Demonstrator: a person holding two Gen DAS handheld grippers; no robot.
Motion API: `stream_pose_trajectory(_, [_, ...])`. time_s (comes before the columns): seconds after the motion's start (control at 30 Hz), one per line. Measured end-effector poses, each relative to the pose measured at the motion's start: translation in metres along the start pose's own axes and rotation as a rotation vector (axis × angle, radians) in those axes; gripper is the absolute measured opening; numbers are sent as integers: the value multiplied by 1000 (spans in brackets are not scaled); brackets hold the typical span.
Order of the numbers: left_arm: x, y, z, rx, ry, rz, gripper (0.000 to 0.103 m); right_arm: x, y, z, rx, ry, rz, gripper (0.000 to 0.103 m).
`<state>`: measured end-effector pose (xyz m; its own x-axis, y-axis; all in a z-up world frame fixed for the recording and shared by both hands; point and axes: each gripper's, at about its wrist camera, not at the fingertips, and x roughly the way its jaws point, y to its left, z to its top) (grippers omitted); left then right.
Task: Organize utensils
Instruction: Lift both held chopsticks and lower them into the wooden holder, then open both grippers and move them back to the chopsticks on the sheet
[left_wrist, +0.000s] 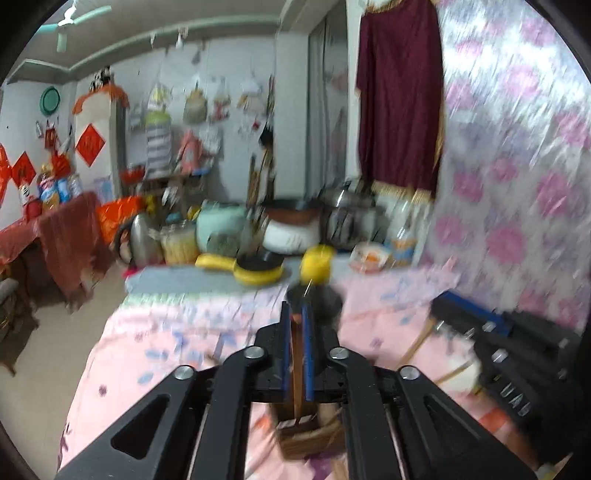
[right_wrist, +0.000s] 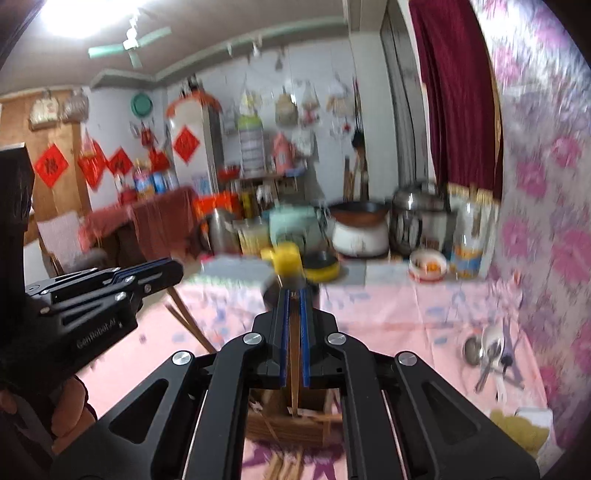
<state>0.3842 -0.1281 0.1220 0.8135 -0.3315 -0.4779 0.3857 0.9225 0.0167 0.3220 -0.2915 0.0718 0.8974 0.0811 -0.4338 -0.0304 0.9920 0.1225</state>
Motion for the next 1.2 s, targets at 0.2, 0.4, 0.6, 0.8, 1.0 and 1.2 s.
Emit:
stream_pose_trajectory(0.2, [-25,16,-23,-36,-48,110,95,-31,-14,2,34,-27,-17,13])
stream_pose_trajectory(0.4, [-68,19,-28,-62,-81,138,98,-82,-14,-8,67,-97,7,43])
stream_pose_trajectory(0.6, [-102,13,-60,-27,-80,200,98,-130,-4,-46,63,-178,-32,84])
stream_pose_trajectory(0.8, [-112,4,-128,-10,6,211,98,-147,-6,-110,111,-153,-95,97])
stream_pose_trajectory(1.0, [-102,-17,-220,62,162,185,98,-139,-6,-193,84,-24,-170,97])
stream_pose_trajectory(1.2, [-93,-29,-282,84,295,75,98,-116,-22,-243,110,165,-196,97])
